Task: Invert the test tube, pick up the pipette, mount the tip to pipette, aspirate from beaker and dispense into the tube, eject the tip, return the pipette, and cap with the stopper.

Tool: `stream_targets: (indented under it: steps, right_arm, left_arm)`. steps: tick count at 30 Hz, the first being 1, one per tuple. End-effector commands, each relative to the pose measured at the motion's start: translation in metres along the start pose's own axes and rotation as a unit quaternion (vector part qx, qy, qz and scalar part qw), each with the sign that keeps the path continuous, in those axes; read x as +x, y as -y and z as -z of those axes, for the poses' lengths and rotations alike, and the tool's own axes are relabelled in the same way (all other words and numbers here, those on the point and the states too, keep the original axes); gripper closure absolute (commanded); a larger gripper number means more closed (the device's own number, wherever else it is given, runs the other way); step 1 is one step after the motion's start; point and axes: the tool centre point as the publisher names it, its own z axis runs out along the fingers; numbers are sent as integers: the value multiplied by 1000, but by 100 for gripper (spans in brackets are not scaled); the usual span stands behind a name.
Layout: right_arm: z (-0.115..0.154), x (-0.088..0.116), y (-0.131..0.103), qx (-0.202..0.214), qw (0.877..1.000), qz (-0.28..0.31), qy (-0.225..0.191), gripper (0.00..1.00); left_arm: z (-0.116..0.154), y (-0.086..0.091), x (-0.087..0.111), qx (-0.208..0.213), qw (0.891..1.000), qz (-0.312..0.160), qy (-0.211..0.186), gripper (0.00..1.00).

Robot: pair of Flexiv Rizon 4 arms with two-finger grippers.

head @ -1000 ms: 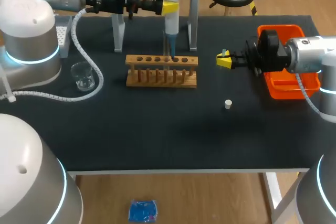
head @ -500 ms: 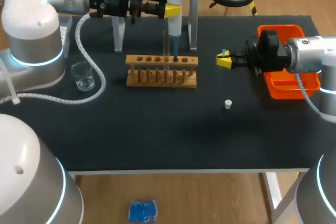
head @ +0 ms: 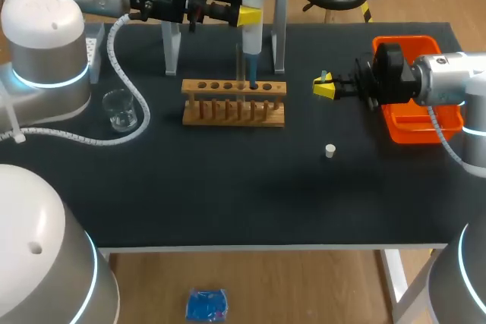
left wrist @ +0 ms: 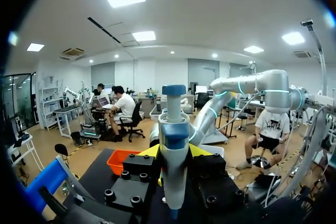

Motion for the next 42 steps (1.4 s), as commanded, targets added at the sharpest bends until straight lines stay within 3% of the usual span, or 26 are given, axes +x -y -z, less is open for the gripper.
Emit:
stream_targets:
  steps: [1, 7, 9, 15, 21, 30, 42]
  right_arm:
    - [0, 1, -1, 1, 1000, 0, 1, 100]
    - [0, 1, -1, 1, 1000, 0, 1, 100]
    - [-3, 9, -8, 34, 998, 46, -1, 100]
    - [-22, 21, -32, 50, 990, 131, 0, 100]
    - [-46, 30, -34, 89, 971, 220, -2, 100]
    - [-70, 27, -2, 98, 972, 212, -7, 100]
    - [-85, 13, 22, 94, 980, 172, -17, 100]
  left_arm:
    - [1, 1, -2, -1, 1000, 0, -3, 100]
    - [1, 1, -2, -1, 1000, 0, -3, 100]
    - [1, 1, -2, -1, 1000, 0, -3, 100]
    - [1, 1, -2, -1, 1000, 0, -3, 100]
    - [1, 1, -2, -1, 1000, 0, -3, 100]
    - [1, 1, -2, -1, 1000, 0, -3, 100]
    - [1, 1, -2, -1, 1000, 0, -3, 100]
